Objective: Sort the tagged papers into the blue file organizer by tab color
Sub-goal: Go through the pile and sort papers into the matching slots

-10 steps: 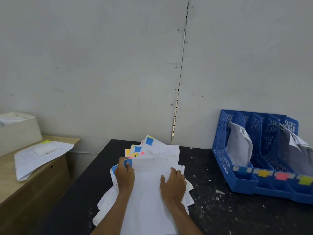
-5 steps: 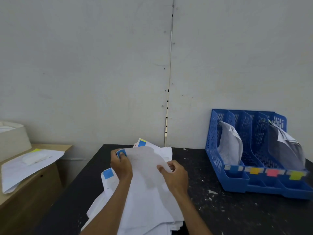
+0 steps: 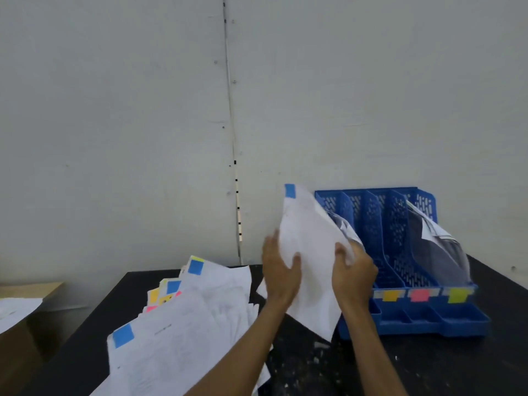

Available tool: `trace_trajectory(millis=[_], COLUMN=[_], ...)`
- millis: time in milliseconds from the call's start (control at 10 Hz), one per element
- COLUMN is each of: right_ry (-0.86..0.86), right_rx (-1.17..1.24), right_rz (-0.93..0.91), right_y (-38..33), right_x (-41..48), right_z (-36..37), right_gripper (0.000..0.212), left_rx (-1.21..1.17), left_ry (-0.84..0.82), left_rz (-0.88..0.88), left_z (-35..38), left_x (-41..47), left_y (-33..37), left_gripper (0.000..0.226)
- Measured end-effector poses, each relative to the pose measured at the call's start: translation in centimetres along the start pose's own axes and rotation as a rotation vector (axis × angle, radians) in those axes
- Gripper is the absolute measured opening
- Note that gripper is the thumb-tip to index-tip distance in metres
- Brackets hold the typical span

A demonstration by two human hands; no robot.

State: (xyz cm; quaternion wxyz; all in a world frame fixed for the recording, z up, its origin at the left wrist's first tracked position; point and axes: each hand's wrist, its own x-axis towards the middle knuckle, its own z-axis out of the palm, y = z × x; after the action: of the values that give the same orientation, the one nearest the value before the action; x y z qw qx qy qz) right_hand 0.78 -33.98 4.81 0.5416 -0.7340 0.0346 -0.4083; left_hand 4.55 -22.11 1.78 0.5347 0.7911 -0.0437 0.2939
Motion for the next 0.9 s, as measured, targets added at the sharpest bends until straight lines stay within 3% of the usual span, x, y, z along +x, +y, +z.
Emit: trace_trajectory(millis=[100,200,300,400,500,600,700,800,900], right_ry=[0.133,0.206,0.261,0.284,0.316,0.236,0.102,0.005,-0.051], right_rx=[0.025,0.064,0.077,0.077,0.079,0.034,-0.077,-0.208,-0.430], right_rz=[-0.048,-0.113,-0.203,-0.248,-0.291,-0.274,-0.124,0.020,0.080], right_y=[0.5,0.9,1.7,2.8,3.5,4.4,5.9,7.0,6.4], right_x=[2.3,3.7,4.2,4.7,4.8,4.7,4.5,4.7,4.8], right_z=[-1.4,-2.0,-2.1,-1.5,-0.8,0.3,1.1,1.0,0.7], right_gripper=[0.026,0.029,0.030,0.030,0.025,0.031,0.043,0.041,0.041], left_rx=[-0.039,-0.172,-0.215,-0.116,-0.228,-0.250,-0.324,-0.386,-0.490], left_ry=[-0.329,-0.491,-0.507,-0.498,-0.516,-0.552,-0.476,-0.433,-0.433], left_rz=[-0.018,-0.102,-0.158,-0.124,-0.057,0.019,-0.131,-0.297,-0.280], left_z=[5.0,8.8,10.9,11.9,11.9,12.0,12.9,14.8,13.9], left_x=[-0.5,-0.2,0.3,1.0,0.4,0.9,2.2,3.4,3.4], left_y=[2.2,4.0,4.8,5.1,5.4,4.7,3.5,1.2,2.6], left_gripper=[0.070,0.086,0.096,0.090,0.117,0.124,0.105,0.077,0.053])
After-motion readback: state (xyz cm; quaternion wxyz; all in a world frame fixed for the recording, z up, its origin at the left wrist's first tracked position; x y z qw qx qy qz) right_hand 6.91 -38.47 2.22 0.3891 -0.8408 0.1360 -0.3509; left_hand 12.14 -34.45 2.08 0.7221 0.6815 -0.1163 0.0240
